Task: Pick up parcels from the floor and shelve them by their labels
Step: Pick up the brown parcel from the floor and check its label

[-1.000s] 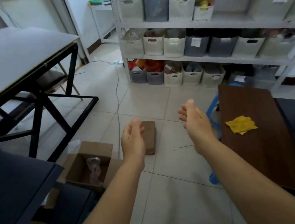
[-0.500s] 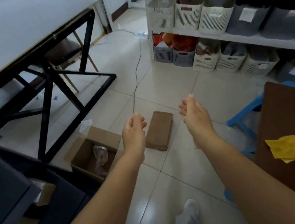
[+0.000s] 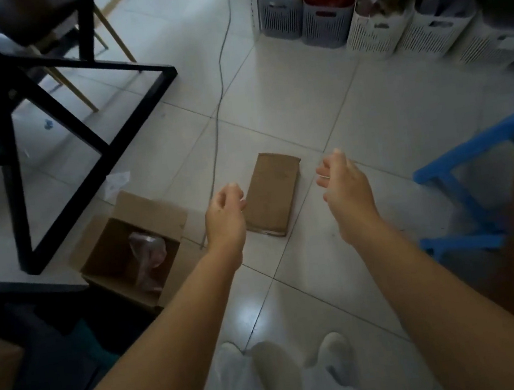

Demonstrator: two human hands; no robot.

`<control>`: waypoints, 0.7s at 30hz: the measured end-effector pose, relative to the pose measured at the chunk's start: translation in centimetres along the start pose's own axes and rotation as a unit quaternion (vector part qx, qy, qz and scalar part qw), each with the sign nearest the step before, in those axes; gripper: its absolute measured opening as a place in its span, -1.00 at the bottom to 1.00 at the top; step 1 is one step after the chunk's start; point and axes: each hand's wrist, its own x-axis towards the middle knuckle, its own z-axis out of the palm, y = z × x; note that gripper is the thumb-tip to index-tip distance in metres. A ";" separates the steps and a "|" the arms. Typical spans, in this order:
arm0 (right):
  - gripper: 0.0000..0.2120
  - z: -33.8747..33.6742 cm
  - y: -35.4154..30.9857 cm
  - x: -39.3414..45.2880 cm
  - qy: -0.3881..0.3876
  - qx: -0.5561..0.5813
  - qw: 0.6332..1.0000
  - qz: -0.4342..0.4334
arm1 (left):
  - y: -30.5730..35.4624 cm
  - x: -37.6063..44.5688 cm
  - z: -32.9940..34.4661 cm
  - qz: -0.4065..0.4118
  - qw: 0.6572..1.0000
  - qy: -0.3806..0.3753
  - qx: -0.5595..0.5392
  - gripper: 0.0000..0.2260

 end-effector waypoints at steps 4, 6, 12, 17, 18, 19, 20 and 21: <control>-0.53 3.3 5.9 5.2 0.013 -0.009 1.000 0.020 | -5.8 6.8 1.7 -0.015 1.000 -0.005 0.009 -0.82; -0.50 5.1 9.1 7.9 0.012 -0.015 0.999 0.027 | -8.7 10.0 2.5 -0.014 1.000 -0.002 0.011 -0.78; -0.63 10.7 19.7 16.3 -0.001 -0.045 0.999 0.027 | -18.0 19.6 4.6 -0.030 0.999 -0.011 0.027 -0.63; -0.55 14.0 27.3 22.2 -0.011 -0.063 0.998 0.024 | -24.3 26.7 5.9 -0.032 0.996 -0.048 0.073 -0.50; -0.52 14.5 28.5 23.3 -0.010 -0.073 0.997 0.020 | -25.2 28.0 6.2 -0.033 0.995 -0.054 0.080 -0.49; -0.50 15.1 29.7 24.3 -0.011 -0.080 0.997 0.018 | -26.2 29.4 6.5 -0.035 0.994 -0.056 0.086 -0.48; -0.48 15.7 30.9 25.4 -0.015 -0.085 0.996 0.015 | -27.3 30.9 6.8 -0.032 0.994 -0.058 0.090 -0.47; -0.47 16.3 31.9 26.5 -0.020 -0.088 0.996 0.015 | -28.2 32.2 7.1 -0.028 0.994 -0.060 0.092 -0.45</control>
